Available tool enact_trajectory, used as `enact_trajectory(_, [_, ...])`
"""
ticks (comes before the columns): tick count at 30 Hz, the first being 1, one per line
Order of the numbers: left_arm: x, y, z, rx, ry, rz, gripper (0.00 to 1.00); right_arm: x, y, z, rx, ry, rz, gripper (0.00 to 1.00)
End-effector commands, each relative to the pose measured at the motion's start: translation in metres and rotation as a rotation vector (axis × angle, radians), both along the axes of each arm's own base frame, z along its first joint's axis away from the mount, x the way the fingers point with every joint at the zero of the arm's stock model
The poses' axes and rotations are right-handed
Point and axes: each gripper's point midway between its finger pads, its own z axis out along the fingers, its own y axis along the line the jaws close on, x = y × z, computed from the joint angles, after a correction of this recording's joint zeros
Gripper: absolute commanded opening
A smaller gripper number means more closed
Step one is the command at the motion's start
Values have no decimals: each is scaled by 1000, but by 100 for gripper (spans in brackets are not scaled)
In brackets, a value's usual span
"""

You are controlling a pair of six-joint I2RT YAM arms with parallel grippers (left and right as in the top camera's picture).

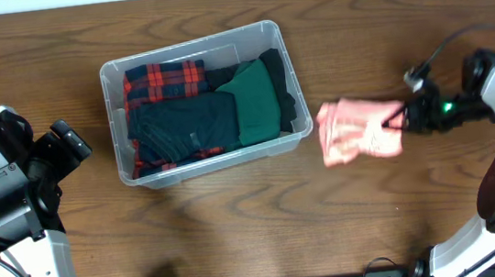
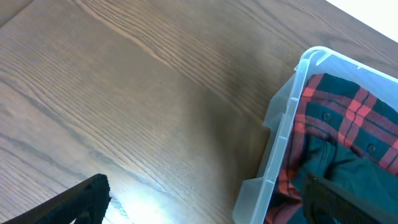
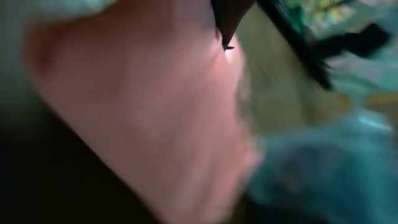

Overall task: Pack container
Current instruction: 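Lift the pink garment with the right gripper and carry it over the bin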

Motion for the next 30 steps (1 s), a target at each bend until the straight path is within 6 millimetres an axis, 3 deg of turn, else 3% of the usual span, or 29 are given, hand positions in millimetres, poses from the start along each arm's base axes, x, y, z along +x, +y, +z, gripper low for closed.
enact_trajectory(1, [-1, 4, 5, 14, -6, 18, 98, 37, 23, 71, 295, -136, -66, 1])
enact_trajectory(6, [-1, 5, 5, 14, -7, 19, 98, 59, 34, 142, 491, -319, -31, 1])
enact_trajectory(10, [-1, 4, 5, 14, -6, 18, 98, 63, 60, 190, 611, -434, 68, 1])
enact_trajectory(13, [-1, 5, 5, 14, -7, 19, 98, 61, 93, 210, 613, -482, 180, 1])
enact_trajectory(17, [-1, 5, 5, 14, -6, 19, 98, 51, 154, 235, 620, -596, 388, 1])
enact_trajectory(20, [-1, 4, 5, 14, -7, 18, 98, 50, 202, 233, 558, -641, 501, 1])
enact_trajectory(23, [-1, 5, 5, 14, -7, 19, 98, 79, 248, 200, 261, -671, 436, 1])
enact_trajectory(27, [-1, 5, 5, 14, -6, 19, 98, 124, 273, 165, -135, -732, 207, 1])
enact_trajectory(30, [-1, 5, 5, 14, -7, 19, 98, 134, 297, 146, -213, -749, 160, 1])
